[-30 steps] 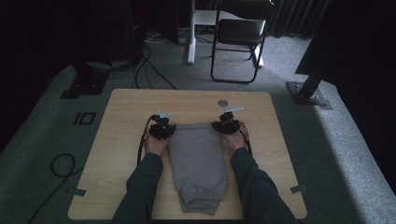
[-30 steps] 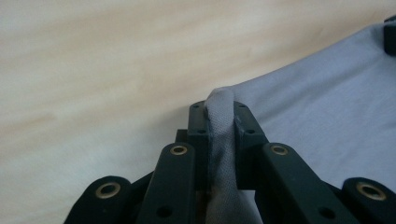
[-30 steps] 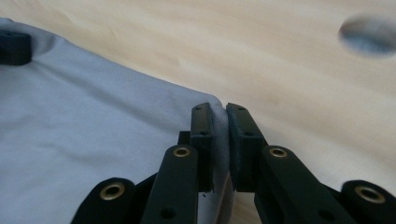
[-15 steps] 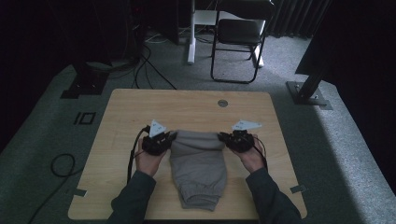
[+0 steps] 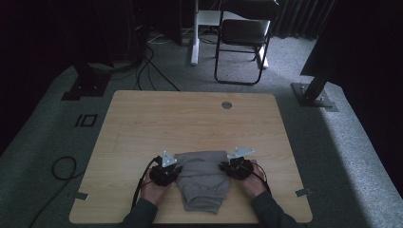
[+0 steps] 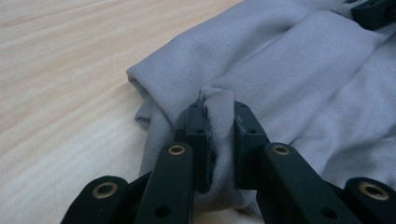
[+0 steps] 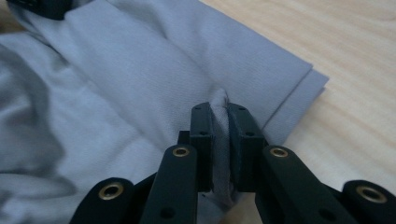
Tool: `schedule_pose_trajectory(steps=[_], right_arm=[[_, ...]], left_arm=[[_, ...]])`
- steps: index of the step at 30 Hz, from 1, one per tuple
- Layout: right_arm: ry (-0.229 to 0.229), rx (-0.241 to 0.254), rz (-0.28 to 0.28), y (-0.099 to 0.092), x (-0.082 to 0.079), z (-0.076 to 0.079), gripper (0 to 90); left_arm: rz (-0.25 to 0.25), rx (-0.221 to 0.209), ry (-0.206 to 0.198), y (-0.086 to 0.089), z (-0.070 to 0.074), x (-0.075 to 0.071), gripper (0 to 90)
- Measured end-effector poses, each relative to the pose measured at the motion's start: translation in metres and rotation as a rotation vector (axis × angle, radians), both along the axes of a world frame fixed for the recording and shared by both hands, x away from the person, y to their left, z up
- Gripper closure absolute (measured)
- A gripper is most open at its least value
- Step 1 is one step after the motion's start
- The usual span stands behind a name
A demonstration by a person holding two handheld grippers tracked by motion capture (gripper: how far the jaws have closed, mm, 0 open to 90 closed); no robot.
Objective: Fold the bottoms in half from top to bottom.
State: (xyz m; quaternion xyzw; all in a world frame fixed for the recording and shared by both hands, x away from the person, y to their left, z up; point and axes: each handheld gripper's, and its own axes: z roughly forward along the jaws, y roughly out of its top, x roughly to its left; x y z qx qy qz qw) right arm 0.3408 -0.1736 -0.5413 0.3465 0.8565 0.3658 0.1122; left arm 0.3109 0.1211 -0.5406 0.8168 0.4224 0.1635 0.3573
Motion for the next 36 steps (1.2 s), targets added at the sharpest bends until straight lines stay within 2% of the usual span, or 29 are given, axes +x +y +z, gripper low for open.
schedule_pose_trajectory(steps=[2, 3, 5, 6, 7, 9, 10, 11, 12, 13, 14, 15, 16, 18, 21, 23, 26, 27, 28, 29, 31, 32, 33, 35, 36], right_arm=[[-0.011, -0.003, -0.013, 0.001, 0.009, -0.001, 81.6], [-0.013, 0.0, -0.023, 0.001, 0.014, -0.001, 81.5], [-0.018, -0.001, -0.032, 0.002, 0.019, -0.001, 81.5], [-0.018, -0.001, -0.032, 0.002, 0.019, -0.001, 81.5], [-0.027, 0.002, -0.059, 0.005, 0.039, -0.002, 81.4], [-0.04, -0.017, -0.069, 0.008, 0.052, -0.001, 81.3], [-0.041, -0.026, -0.076, 0.009, 0.059, -0.001, 81.3], [-0.05, -0.037, -0.08, 0.011, 0.066, 0.0, 81.3], [-0.055, -0.046, -0.083, 0.013, 0.072, 0.0, 81.3], [-0.055, -0.046, -0.083, 0.013, 0.072, 0.0, 81.3], [-0.074, -0.052, -0.083, 0.016, 0.084, -0.001, 81.4], [-0.075, -0.051, -0.086, 0.017, 0.09, -0.001, 81.4], [-0.073, -0.051, -0.098, 0.018, 0.095, 0.0, 81.4], [-0.072, -0.068, -0.113, 0.021, 0.102, 0.001, 81.4], [-0.088, -0.095, -0.114, 0.026, 0.109, 0.002, 81.4], [-0.108, -0.119, -0.099, 0.028, 0.11, 0.003, 81.4], [-0.119, -0.105, -0.115, 0.026, 0.107, 0.011, 81.5], [-0.125, -0.092, -0.121, 0.024, 0.105, 0.015, 81.5], [-0.137, -0.081, -0.119, 0.022, 0.102, 0.021, 81.5], [-0.154, -0.074, -0.114, 0.02, 0.098, 0.028, 81.4], [-0.186, -0.052, -0.106, 0.015, 0.09, 0.042, 81.4], [-0.203, -0.036, -0.105, 0.012, 0.085, 0.05, 81.4], [-0.218, -0.016, -0.103, 0.01, 0.08, 0.057, 81.3], [-0.248, 0.014, -0.091, 0.005, 0.07, 0.069, 81.3], [-0.248, 0.014, -0.091, 0.005, 0.07, 0.069, 81.3]], left_arm=[[0.009, 0.006, -0.008, 0.0, 0.0, 0.01, 80.6], [0.009, 0.006, -0.008, 0.0, 0.0, 0.01, 80.5], [0.024, 0.002, -0.008, 0.0, -0.001, 0.022, 80.6], [0.024, 0.002, -0.008, 0.0, -0.001, 0.022, 80.6], [0.044, 0.002, -0.013, 0.0, -0.001, 0.036, 80.6], [0.061, -0.006, -0.008, 0.0, -0.001, 0.05, 80.5], [0.081, -0.008, -0.003, 0.0, -0.001, 0.064, 80.6], [0.092, -0.004, -0.004, -0.001, -0.001, 0.071, 80.5], [0.092, -0.004, -0.004, -0.001, -0.001, 0.071, 80.6], [0.1, 0.008, -0.005, -0.002, 0.0, 0.077, 80.6], [0.112, 0.015, -0.009, -0.003, 0.0, 0.083, 80.6], [0.134, 0.017, -0.002, -0.003, 0.001, 0.096, 80.5], [0.134, 0.017, -0.002, -0.003, 0.001, 0.096, 80.5], [0.167, 0.026, 0.0, -0.005, 0.002, 0.111, 80.5], [0.19, 0.038, 0.005, -0.007, 0.004, 0.121, 80.5], [0.198, 0.035, 0.003, -0.007, 0.007, 0.123, 80.6], [0.195, 0.029, -0.003, -0.006, 0.013, 0.12, 80.8], [0.189, 0.023, -0.016, -0.006, 0.017, 0.117, 80.8], [0.176, 0.011, -0.045, -0.004, 0.026, 0.112, 80.8], [0.176, 0.011, -0.045, -0.004, 0.026, 0.112, 80.8], [0.156, -0.04, -0.1, 0.002, 0.046, 0.1, 80.7], [0.156, -0.04, -0.1, 0.002, 0.046, 0.1, 80.7], [0.147, -0.054, -0.124, 0.005, 0.053, 0.094, 80.6], [0.111, -0.104, -0.187, 0.011, 0.07, 0.077, 80.4], [0.111, -0.104, -0.187, 0.011, 0.07, 0.077, 80.3]])
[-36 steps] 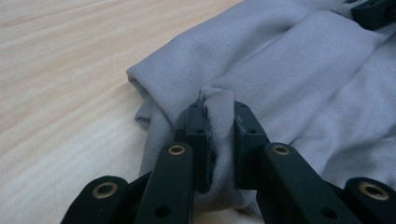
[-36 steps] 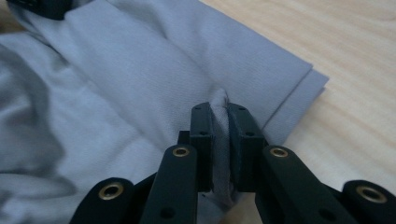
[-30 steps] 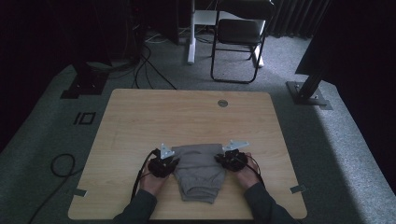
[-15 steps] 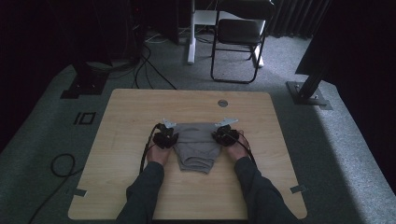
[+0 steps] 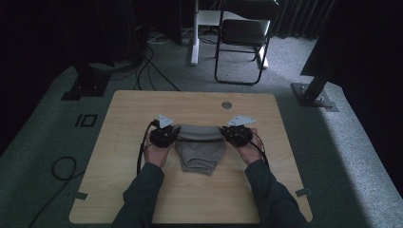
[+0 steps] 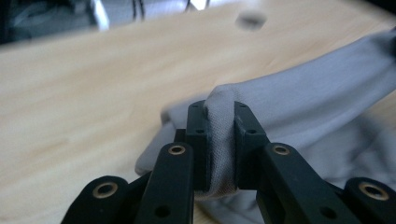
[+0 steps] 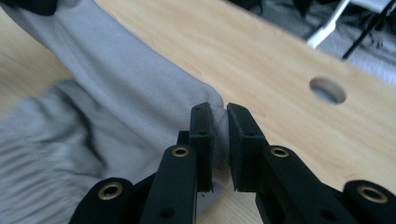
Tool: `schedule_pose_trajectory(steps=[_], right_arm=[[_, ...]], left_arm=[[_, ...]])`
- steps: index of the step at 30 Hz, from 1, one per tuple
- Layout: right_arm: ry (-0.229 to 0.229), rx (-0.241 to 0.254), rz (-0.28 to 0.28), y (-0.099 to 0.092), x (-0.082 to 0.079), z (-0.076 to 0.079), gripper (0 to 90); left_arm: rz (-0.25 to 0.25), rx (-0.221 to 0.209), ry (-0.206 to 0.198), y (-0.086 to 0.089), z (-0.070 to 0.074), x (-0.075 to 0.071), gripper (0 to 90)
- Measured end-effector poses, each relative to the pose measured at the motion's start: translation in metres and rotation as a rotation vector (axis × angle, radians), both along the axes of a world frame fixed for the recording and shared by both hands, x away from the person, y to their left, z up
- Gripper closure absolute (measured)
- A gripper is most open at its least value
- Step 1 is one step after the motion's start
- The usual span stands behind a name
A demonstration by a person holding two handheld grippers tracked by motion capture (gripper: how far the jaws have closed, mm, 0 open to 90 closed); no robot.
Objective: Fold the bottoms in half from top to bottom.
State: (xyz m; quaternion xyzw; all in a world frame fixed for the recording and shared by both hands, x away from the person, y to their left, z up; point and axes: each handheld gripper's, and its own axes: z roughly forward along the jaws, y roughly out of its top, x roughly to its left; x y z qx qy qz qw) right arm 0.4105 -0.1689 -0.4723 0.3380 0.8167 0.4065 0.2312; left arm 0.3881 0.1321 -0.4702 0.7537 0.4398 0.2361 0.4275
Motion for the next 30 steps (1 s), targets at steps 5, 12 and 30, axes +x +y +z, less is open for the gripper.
schedule_pose_trajectory(steps=[5, 12, 30], right_arm=[[-0.031, 0.031, 0.041, -0.006, -0.026, 0.004, 81.2], [-0.002, 0.045, 0.072, -0.013, -0.061, -0.02, 80.3], [0.094, 0.134, 0.07, -0.006, -0.053, -0.032, 61.2]], left_arm=[[-0.047, -0.005, -0.024, 0.005, 0.002, -0.025, 80.0], [-0.09, -0.023, 0.02, 0.01, -0.017, -0.053, 77.5], [-0.111, -0.069, 0.056, 0.003, -0.023, -0.047, 59.9]])
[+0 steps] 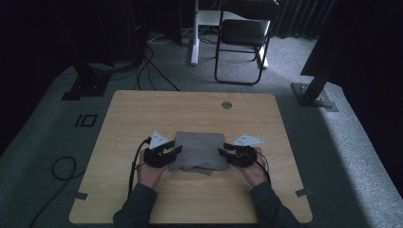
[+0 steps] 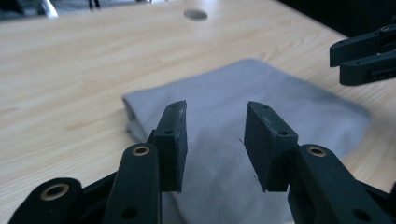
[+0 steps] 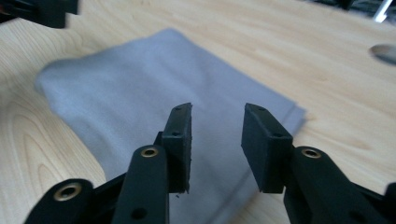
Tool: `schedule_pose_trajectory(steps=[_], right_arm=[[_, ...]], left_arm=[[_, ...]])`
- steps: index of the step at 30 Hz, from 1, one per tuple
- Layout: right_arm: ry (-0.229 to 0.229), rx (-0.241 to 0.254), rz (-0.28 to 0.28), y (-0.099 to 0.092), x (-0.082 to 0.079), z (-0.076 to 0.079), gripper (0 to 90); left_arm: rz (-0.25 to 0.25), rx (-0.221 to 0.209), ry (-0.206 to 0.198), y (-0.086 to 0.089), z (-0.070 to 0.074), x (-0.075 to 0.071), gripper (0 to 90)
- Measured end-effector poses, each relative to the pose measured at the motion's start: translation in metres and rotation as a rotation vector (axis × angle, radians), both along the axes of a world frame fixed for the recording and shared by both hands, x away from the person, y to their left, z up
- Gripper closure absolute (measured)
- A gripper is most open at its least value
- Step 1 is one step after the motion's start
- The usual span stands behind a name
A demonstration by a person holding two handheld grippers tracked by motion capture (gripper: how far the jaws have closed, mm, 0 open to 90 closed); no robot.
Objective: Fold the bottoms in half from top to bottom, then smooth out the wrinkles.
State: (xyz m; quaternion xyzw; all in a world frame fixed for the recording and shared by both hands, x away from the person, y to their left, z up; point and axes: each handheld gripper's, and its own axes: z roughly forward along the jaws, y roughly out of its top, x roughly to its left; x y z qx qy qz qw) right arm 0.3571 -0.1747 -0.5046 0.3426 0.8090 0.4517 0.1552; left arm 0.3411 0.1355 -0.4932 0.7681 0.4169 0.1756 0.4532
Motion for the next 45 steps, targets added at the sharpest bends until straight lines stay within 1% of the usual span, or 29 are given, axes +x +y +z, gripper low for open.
schedule_pose_trajectory(steps=[1, 2, 5, 6, 10, 11, 12, 13, 15, 16, 17, 18, 19, 22, 23, 24, 28, 30, 32, 33, 34, 35, 37, 38, 39, 41, 42, 43, 45], right_arm=[[0.007, -0.001, 0.001, 0.003, 0.0, -0.002, 60.7], [0.015, -0.004, 0.005, 0.007, 0.0, -0.005, 60.3], [0.03, -0.015, 0.019, 0.015, 0.0, -0.011, 57.6], [0.039, -0.014, 0.021, 0.017, 0.0, -0.012, 56.3], [0.059, -0.022, 0.015, 0.022, 0.003, -0.015, 51.9], [0.083, -0.022, 0.005, 0.025, 0.005, -0.016, 48.7], [0.083, -0.022, 0.005, 0.025, 0.005, -0.016, 48.7], [0.09, -0.031, 0.003, 0.026, 0.006, -0.017, 47.7], [0.104, -0.059, 0.007, 0.031, 0.003, -0.022, 43.3], [0.101, -0.072, 0.007, 0.031, 0.001, -0.024, 42.2], [0.099, -0.081, 0.007, 0.031, -0.002, -0.026, 40.8], [0.104, -0.086, 0.01, 0.03, -0.005, -0.027, 39.9], [0.107, -0.09, 0.014, 0.029, -0.008, -0.028, 38.3], [0.106, -0.121, 0.027, 0.026, -0.017, -0.03, 37.4], [0.105, -0.127, 0.026, 0.024, -0.018, -0.031, 37.4], [0.11, -0.129, 0.024, 0.023, -0.018, -0.032, 37.2], [0.146, -0.119, 0.009, 0.022, -0.01, -0.038, 36.0], [0.149, -0.114, 0.004, 0.023, -0.008, -0.039, 35.9], [0.134, -0.118, -0.004, 0.025, -0.002, -0.04, 35.9], [0.133, -0.119, -0.005, 0.026, 0.0, -0.041, 35.8], [0.129, -0.117, -0.008, 0.028, 0.003, -0.041, 35.8], [0.13, -0.112, -0.019, 0.03, 0.007, -0.042, 35.8], [0.13, -0.112, -0.019, 0.03, 0.007, -0.042, 35.8], [0.13, -0.11, -0.023, 0.032, 0.01, -0.042, 35.9], [0.125, -0.115, -0.044, 0.039, 0.02, -0.042, 36.1], [0.113, -0.124, -0.054, 0.045, 0.027, -0.041, 36.1], [0.113, -0.124, -0.054, 0.045, 0.027, -0.041, 36.1], [0.108, -0.123, -0.069, 0.05, 0.038, -0.041, 36.1], [0.108, -0.12, -0.075, 0.052, 0.041, -0.042, 36.1]], left_arm=[[-0.01, 0.013, 0.019, -0.008, -0.007, 0.005, 59.9], [-0.01, 0.013, 0.019, -0.008, -0.007, 0.005, 59.7], [-0.024, 0.048, 0.054, -0.022, -0.021, 0.008, 58.8], [-0.026, 0.054, 0.057, -0.025, -0.023, 0.008, 58.6], [-0.018, 0.071, 0.057, -0.03, -0.022, 0.012, 55.9], [-0.017, 0.08, 0.094, -0.033, -0.023, 0.016, 55.0], [-0.017, 0.08, 0.094, -0.033, -0.023, 0.016, 55.0], [-0.014, 0.097, 0.092, -0.035, -0.024, 0.016, 55.0], [-0.018, 0.112, 0.089, -0.037, -0.032, 0.009, 54.6], [-0.018, 0.112, 0.089, -0.037, -0.032, 0.009, 54.2], [-0.015, 0.102, 0.084, -0.036, -0.036, 0.001, 54.0], [-0.015, 0.102, 0.084, -0.036, -0.036, 0.001, 53.8], [-0.013, 0.076, 0.079, -0.032, -0.037, -0.009, 53.4], [-0.016, 0.079, 0.065, -0.028, -0.036, -0.024, 52.5], [-0.016, 0.079, 0.065, -0.028, -0.036, -0.024, 52.4], [-0.019, 0.116, 0.059, -0.027, -0.038, -0.029, 52.3], [-0.015, 0.113, 0.064, -0.029, -0.041, -0.029, 51.9], [-0.005, 0.118, 0.056, -0.029, -0.044, -0.028, 51.7], [-0.002, 0.126, 0.045, -0.029, -0.045, -0.025, 50.7], [0.012, 0.134, 0.036, -0.028, -0.046, -0.018, 50.7], [0.012, 0.134, 0.036, -0.028, -0.046, -0.018, 50.6], [0.027, 0.136, 0.032, -0.027, -0.046, -0.012, 50.4], [0.036, 0.138, 0.032, -0.026, -0.046, -0.008, 50.4], [0.068, 0.148, 0.034, -0.023, -0.045, 0.007, 50.4], [0.076, 0.154, 0.033, -0.022, -0.045, 0.013, 50.2], [0.098, 0.155, 0.037, -0.019, -0.044, 0.025, 50.0], [0.098, 0.155, 0.037, -0.019, -0.044, 0.025, 49.7], [0.113, 0.155, 0.038, -0.017, -0.044, 0.033, 49.6], [0.129, 0.151, 0.043, -0.015, -0.044, 0.041, 49.4]])
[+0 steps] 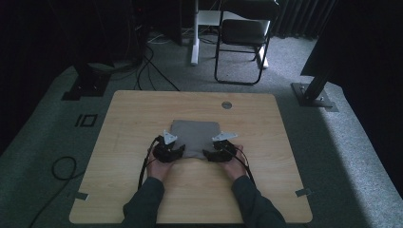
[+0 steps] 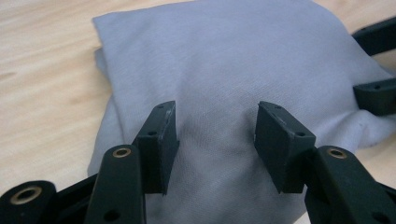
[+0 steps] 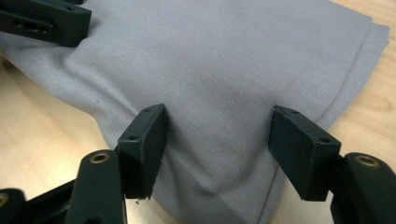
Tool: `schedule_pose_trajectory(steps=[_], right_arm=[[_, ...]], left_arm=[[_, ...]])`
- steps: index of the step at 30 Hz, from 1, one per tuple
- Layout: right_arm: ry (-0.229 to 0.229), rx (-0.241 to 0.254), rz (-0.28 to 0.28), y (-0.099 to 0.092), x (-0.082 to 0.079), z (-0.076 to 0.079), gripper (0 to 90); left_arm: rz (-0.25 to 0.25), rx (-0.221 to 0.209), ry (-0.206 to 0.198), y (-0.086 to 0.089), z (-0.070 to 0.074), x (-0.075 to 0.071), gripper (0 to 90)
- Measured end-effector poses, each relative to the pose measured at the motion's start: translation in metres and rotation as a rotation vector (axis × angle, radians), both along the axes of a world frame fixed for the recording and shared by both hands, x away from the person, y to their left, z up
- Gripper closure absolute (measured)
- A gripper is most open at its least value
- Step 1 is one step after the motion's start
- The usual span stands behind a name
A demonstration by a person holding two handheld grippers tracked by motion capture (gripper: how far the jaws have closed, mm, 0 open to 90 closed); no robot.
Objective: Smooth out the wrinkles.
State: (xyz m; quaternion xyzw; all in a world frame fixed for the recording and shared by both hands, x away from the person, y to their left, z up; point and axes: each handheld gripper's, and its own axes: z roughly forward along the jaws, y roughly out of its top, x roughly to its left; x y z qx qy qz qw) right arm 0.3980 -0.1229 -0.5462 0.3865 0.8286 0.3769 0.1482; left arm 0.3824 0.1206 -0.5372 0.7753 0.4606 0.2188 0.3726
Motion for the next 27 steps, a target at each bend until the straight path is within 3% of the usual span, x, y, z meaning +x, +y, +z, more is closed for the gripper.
schedule_pose_trajectory(steps=[4, 8, 10, 12, 14, 17, 20, 25, 27], right_arm=[[-0.008, 0.003, -0.032, 0.006, 0.019, 0.0, 35.6], [-0.001, 0.015, -0.046, 0.006, 0.024, 0.0, 35.7], [-0.004, 0.012, -0.048, 0.004, 0.022, 0.002, 36.0], [-0.008, 0.001, -0.04, 0.001, 0.018, 0.003, 36.0], [-0.004, -0.02, -0.038, -0.005, 0.013, 0.002, 36.4], [0.002, -0.041, -0.044, -0.011, 0.011, 0.001, 36.4], [-0.002, -0.027, -0.059, -0.023, 0.007, 0.0, 36.4], [-0.005, -0.022, -0.087, -0.04, -0.004, 0.002, 36.5], [-0.014, -0.022, -0.098, -0.049, -0.012, 0.004, 36.5]], left_arm=[[0.028, -0.011, -0.004, 0.003, 0.001, 0.009, 48.5], [0.033, -0.026, -0.009, 0.006, 0.005, -0.001, 48.1], [0.016, -0.023, -0.024, 0.007, 0.007, -0.012, 47.1], [-0.006, 0.011, -0.024, 0.007, 0.007, -0.021, 46.7], [0.001, 0.054, -0.023, 0.012, 0.003, -0.027, 46.4], [0.034, 0.071, -0.006, 0.019, -0.001, -0.027, 46.4], [0.065, 0.028, 0.002, 0.036, -0.003, -0.03, 46.4], [0.117, 0.021, -0.005, 0.051, -0.004, -0.032, 46.4], [0.136, 0.0, 0.003, 0.056, -0.006, -0.032, 46.4]])
